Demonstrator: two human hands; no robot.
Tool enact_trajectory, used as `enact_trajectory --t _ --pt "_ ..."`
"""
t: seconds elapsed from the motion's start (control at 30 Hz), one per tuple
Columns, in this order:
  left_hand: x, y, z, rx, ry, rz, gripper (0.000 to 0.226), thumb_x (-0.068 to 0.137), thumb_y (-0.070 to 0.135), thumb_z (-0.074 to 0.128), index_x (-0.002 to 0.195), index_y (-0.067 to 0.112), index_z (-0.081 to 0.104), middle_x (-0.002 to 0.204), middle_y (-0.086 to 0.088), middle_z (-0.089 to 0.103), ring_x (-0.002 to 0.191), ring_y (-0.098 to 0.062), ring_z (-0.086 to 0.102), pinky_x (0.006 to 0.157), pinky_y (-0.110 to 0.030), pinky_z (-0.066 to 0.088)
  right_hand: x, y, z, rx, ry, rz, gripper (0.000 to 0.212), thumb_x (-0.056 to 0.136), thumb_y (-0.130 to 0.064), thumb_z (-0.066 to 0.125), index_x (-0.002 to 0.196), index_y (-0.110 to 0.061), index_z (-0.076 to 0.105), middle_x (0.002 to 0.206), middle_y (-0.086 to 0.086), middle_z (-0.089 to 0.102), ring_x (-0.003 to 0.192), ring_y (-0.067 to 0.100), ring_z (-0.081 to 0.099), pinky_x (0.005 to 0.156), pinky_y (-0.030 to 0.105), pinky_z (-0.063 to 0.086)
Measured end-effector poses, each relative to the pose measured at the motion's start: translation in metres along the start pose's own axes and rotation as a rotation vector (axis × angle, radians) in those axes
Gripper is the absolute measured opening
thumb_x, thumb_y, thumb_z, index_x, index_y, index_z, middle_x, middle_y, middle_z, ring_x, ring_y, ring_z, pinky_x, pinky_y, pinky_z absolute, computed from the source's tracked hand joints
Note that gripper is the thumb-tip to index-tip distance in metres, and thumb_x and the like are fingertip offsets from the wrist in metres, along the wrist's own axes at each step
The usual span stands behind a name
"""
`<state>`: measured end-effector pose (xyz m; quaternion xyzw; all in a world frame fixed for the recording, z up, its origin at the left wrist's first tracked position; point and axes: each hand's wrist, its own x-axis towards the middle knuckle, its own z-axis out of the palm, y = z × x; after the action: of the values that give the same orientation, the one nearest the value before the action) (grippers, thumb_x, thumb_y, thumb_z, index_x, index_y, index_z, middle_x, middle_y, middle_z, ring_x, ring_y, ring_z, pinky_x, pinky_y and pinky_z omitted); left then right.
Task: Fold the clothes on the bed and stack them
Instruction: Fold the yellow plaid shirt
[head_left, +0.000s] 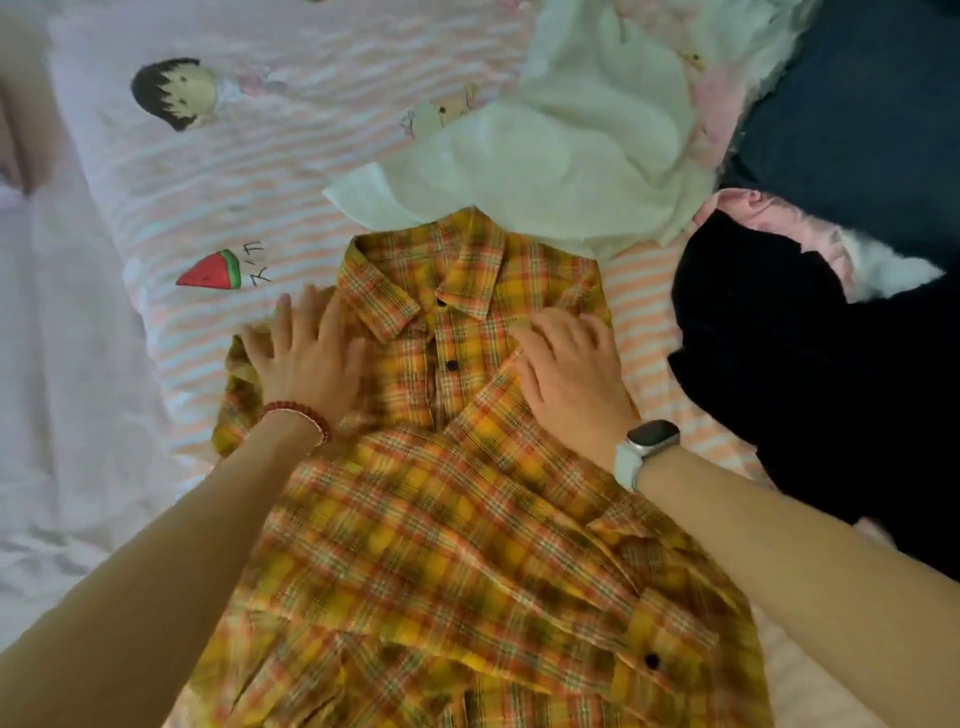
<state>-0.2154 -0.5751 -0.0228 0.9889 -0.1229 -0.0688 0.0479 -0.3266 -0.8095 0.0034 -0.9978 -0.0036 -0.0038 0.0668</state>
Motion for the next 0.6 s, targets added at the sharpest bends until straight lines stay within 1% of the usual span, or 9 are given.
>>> enact_trajectory --t 0.1,0.13,0.2,0.27,0.3,0.37,0.43,0.5,0.6 --pt "0.040 -0.023 -0.002 -0.066 -0.137 -0.112 0.061 0.095 0.046 0.035 0.147 0.020 0.018 0.153 -0.009 0.021 0.140 -0.032 0.015 0.111 -0.056 0.013 0.059 0.023 0.006 -0.099 -0.077 0.113 0.049 0.099 -0.032 0.029 0.144 -0.011 0.026 0.151 0.007 0.025 0.141 0.023 0.019 0.113 0.049 0.011" --pt "0.050 -0.028 0.000 -0.084 -0.190 -0.130 0.062 0.094 0.048 0.034 0.147 0.019 0.019 0.151 -0.011 0.025 0.137 -0.034 0.020 0.109 -0.056 0.018 0.075 0.030 0.010 -0.103 -0.101 0.142 0.052 0.100 -0.034 0.028 0.146 -0.011 0.020 0.153 0.006 0.021 0.142 0.022 0.015 0.113 0.049 0.010" --pt "0.067 -0.032 0.005 -0.095 -0.226 -0.148 0.062 0.093 0.053 0.034 0.145 0.020 0.025 0.147 -0.014 0.032 0.133 -0.036 0.028 0.106 -0.054 0.025 0.101 0.038 0.014 -0.049 -0.144 0.189 0.055 0.100 -0.038 0.028 0.146 -0.010 0.018 0.150 0.008 0.028 0.139 0.024 0.023 0.111 0.047 0.018" --pt "0.079 -0.030 0.008 -0.175 -0.195 -0.144 0.059 0.091 0.056 0.035 0.138 0.020 0.039 0.138 -0.014 0.045 0.122 -0.034 0.041 0.098 -0.048 0.034 0.118 0.041 0.018 -0.030 -0.157 0.214 0.055 0.098 -0.043 0.029 0.142 -0.010 0.028 0.139 0.012 0.041 0.129 0.028 0.035 0.102 0.043 0.029" --pt "0.083 -0.027 0.010 -0.266 -0.187 -0.142 0.056 0.091 0.056 0.036 0.132 0.019 0.047 0.130 -0.013 0.053 0.112 -0.031 0.049 0.092 -0.042 0.040 0.125 0.040 0.019 -0.027 -0.152 0.219 0.053 0.097 -0.046 0.030 0.137 -0.010 0.036 0.133 0.012 0.046 0.124 0.029 0.040 0.098 0.042 0.032" --pt "0.090 -0.020 0.011 -0.419 -0.188 -0.152 0.052 0.091 0.054 0.039 0.123 0.016 0.056 0.116 -0.010 0.062 0.095 -0.027 0.056 0.078 -0.032 0.042 0.133 0.037 0.019 0.030 -0.142 0.225 0.048 0.096 -0.048 0.034 0.120 -0.010 0.051 0.116 0.011 0.055 0.110 0.030 0.049 0.090 0.040 0.038" --pt "0.094 -0.014 0.007 -0.448 -0.156 -0.118 0.046 0.091 0.050 0.044 0.113 0.014 0.061 0.099 -0.009 0.065 0.080 -0.025 0.058 0.064 -0.028 0.041 0.135 0.033 0.015 0.129 -0.155 0.241 0.043 0.096 -0.048 0.038 0.108 -0.010 0.054 0.090 0.006 0.060 0.089 0.028 0.058 0.074 0.035 0.044" --pt "0.091 -0.011 -0.001 -0.466 -0.030 -0.049 0.037 0.093 0.043 0.047 0.099 0.010 0.062 0.081 -0.007 0.061 0.069 -0.025 0.054 0.054 -0.027 0.034 0.129 0.030 0.008 0.153 -0.105 0.216 0.040 0.096 -0.047 0.039 0.104 -0.010 0.051 0.068 -0.002 0.051 0.069 0.024 0.057 0.057 0.029 0.039" --pt "0.066 -0.014 -0.019 -0.544 0.209 0.062 0.029 0.095 0.039 0.044 0.089 0.012 0.051 0.064 0.002 0.049 0.059 -0.021 0.046 0.050 -0.029 0.029 0.103 0.023 -0.008 0.138 0.075 0.117 0.039 0.095 -0.046 0.040 0.102 -0.008 0.050 0.055 -0.010 0.038 0.046 0.014 0.040 0.044 0.025 0.025"
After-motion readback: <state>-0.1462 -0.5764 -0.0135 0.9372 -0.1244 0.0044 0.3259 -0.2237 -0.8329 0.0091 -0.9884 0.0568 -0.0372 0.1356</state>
